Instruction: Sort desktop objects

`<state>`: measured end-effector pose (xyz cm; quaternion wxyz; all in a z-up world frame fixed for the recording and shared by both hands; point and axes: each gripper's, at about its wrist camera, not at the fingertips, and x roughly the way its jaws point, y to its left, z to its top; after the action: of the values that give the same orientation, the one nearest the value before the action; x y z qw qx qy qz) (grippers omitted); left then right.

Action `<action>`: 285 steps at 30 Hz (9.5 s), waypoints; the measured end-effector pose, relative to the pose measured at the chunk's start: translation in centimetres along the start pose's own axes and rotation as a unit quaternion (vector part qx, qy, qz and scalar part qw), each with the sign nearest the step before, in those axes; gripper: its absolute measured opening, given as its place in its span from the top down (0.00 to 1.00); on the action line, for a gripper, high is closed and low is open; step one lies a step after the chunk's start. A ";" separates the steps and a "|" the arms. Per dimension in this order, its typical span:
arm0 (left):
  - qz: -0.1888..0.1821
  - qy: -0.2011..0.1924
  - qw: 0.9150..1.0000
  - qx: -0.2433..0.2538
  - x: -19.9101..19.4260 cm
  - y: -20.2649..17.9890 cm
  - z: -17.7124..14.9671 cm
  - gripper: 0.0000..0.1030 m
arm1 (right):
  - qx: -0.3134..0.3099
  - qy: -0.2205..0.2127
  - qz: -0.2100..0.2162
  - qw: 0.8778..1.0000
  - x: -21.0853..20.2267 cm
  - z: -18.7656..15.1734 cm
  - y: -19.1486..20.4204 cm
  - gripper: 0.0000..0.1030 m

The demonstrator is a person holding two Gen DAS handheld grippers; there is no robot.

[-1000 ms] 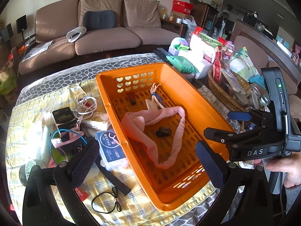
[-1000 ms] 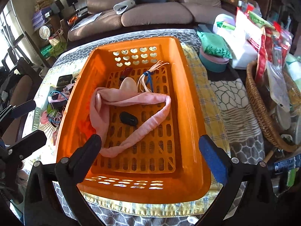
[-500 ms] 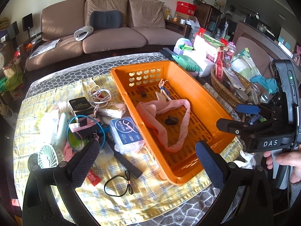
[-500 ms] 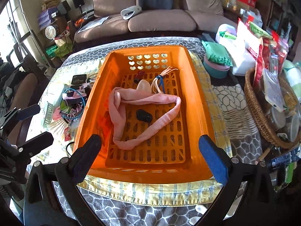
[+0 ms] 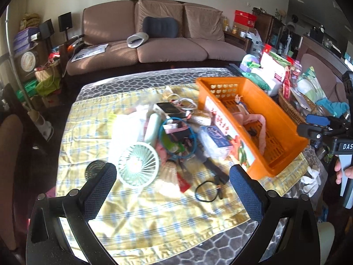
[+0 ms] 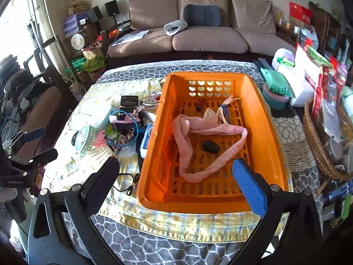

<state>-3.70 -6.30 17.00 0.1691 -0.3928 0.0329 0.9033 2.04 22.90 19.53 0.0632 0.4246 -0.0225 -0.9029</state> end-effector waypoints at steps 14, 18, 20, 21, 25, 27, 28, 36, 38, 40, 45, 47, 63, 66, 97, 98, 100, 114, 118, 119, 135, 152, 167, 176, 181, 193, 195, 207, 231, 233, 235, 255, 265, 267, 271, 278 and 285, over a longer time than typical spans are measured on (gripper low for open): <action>0.065 0.007 0.996 -0.055 1.2 14.0 -2.6 0.00 | -0.025 -0.038 0.058 0.997 2.2 2.0 8.9 0.23; 0.053 0.008 0.997 -0.064 3.1 15.5 -3.1 0.00 | -0.034 -0.036 0.082 0.995 4.0 2.3 11.0 0.24; 0.032 0.008 0.998 -0.062 4.0 15.4 -3.3 0.00 | -0.046 -0.033 0.092 0.994 5.1 2.3 12.2 0.24; 0.020 0.009 0.998 -0.058 4.4 15.1 -3.4 0.00 | -0.051 -0.031 0.095 0.994 5.8 2.2 12.8 0.24; -0.021 0.010 1.000 -0.019 6.0 12.3 -3.9 0.00 | -0.039 -0.010 0.116 0.992 8.8 2.0 13.9 0.24; -0.041 0.006 0.999 -0.003 6.6 10.7 -4.1 0.00 | -0.018 0.002 0.130 0.991 10.2 2.1 13.8 0.24; -0.050 0.004 0.999 0.003 6.9 9.9 -4.1 0.00 | -0.008 0.005 0.137 0.991 10.7 2.1 13.6 0.24; -0.071 0.010 0.997 0.003 10.0 6.8 -3.5 0.00 | 0.050 0.031 0.182 0.982 13.9 2.7 12.7 0.24; -0.077 0.005 0.997 -0.003 10.2 6.7 -3.6 0.00 | 0.057 0.043 0.185 0.980 14.9 3.2 12.7 0.24; -0.080 0.001 0.997 0.001 10.3 6.4 -3.7 0.00 | 0.068 0.058 0.187 0.978 16.1 3.6 12.7 0.24; -0.073 -0.006 0.997 0.010 11.3 5.8 -3.7 0.00 | 0.105 0.087 0.210 0.968 18.6 3.1 12.6 0.30; -0.079 -0.005 0.997 -0.002 11.8 6.1 -3.7 0.00 | 0.115 0.104 0.213 0.965 19.7 2.6 12.6 0.30; -0.107 -0.010 0.994 -0.012 11.9 6.9 -3.8 0.18 | 0.107 0.153 0.240 0.953 23.2 1.3 15.1 0.60; -0.109 -0.015 0.994 -0.015 11.0 7.1 -3.6 0.18 | 0.101 0.142 0.251 0.952 22.5 1.3 15.4 0.60; -0.165 -0.081 0.982 0.047 0.4 -5.1 4.9 0.18 | 0.177 0.016 0.320 0.931 5.0 3.6 3.6 0.61; -0.174 -0.074 0.981 0.040 0.8 -5.6 5.1 0.18 | 0.183 0.021 0.320 0.929 4.9 3.4 2.8 0.61; -0.182 -0.066 0.980 0.038 1.2 -6.2 5.1 0.18 | 0.189 0.028 0.321 0.928 4.8 3.1 1.8 0.61; -0.169 -0.062 0.983 -0.027 0.3 -1.1 2.1 0.18 | 0.187 0.075 0.366 0.908 7.5 2.1 5.1 0.50; -0.162 -0.068 0.983 -0.055 0.2 1.7 1.7 0.18 | 0.191 0.070 0.359 0.911 7.4 2.2 5.4 0.49; -0.162 -0.067 0.983 -0.061 0.3 2.3 1.6 0.18 | 0.191 0.072 0.352 0.914 7.5 2.1 5.3 0.49; -0.169 -0.063 0.979 -0.092 0.8 5.6 1.1 0.19 | 0.046 0.105 0.276 0.954 8.8 -0.5 9.3 0.49; -0.206 -0.093 0.973 -0.042 -2.0 -2.4 6.6 0.19 | 0.028 0.017 0.208 0.978 1.9 -0.3 4.8 0.49; -0.276 -0.063 0.959 -0.003 2.7 -16.0 9.4 0.21 | 0.023 0.016 0.102 0.994 0.6 0.5 -5.8 0.57; -0.282 -0.012 0.959 -0.001 8.6 -19.3 8.6 0.35 | 0.059 0.048 0.090 0.993 5.1 -1.6 -11.9 0.74; -0.255 0.007 0.967 0.003 10.3 -18.4 8.1 0.35 | 0.069 0.064 0.090 0.991 6.2 -2.7 -13.4 0.73; -0.143 0.030 0.983 0.113 10.3 -19.9 5.6 0.32 | 0.057 0.079 0.034 0.995 6.0 -2.0 -12.6 0.49; -0.132 0.031 0.984 0.114 10.2 -19.7 5.0 0.20 | 0.041 0.081 0.012 0.996 5.7 -2.1 -11.9 0.34; -0.127 0.027 0.988 0.089 8.1 -17.2 2.2 0.00 | 0.009 0.049 -0.029 0.998 3.7 -2.5 -9.2 0.00; -0.060 0.018 0.998 -0.003 2.8 -2.3 -2.8 0.00 | -0.023 0.038 0.013 0.999 2.1 -2.8 0.9 0.00; -0.055 0.020 0.998 -0.021 2.5 0.2 -3.6 0.00 | -0.030 0.034 0.023 0.999 2.3 -2.8 2.4 0.00; -0.051 0.024 0.998 -0.035 2.3 2.3 -4.6 0.00 | -0.037 0.031 0.034 0.998 2.5 -2.9 4.0 0.00; -0.092 0.040 0.995 -0.007 5.5 5.4 -9.6 0.00 | -0.001 0.120 0.117 0.986 13.0 -2.7 12.7 0.32; -0.109 0.038 0.993 0.022 6.8 4.6 -10.7 0.00 | 0.000 0.168 0.096 0.981 18.8 -4.0 12.4 0.49; -0.112 0.038 0.993 0.023 7.0 4.5 -10.8 0.00 | 0.009 0.176 0.120 0.977 19.3 -4.2 12.1 0.71; -0.120 0.028 0.992 0.030 6.8 3.9 -10.8 0.00 | 0.018 0.152 0.147 0.977 17.8 -4.0 11.7 0.86; -0.143 0.006 0.989 0.031 5.5 2.2 -9.5 0.00 | 0.020 0.075 0.200 0.977 10.8 -1.3 11.9 0.87; -0.180 -0.059 0.982 0.012 1.2 0.4 -5.3 0.00 | 0.016 0.016 0.251 0.968 4.1 1.7 12.5 0.87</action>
<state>-0.92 -7.37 12.49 0.3355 -0.3366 -0.0370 0.8791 -0.65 9.98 18.67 0.2814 0.4210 -0.1418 -0.8506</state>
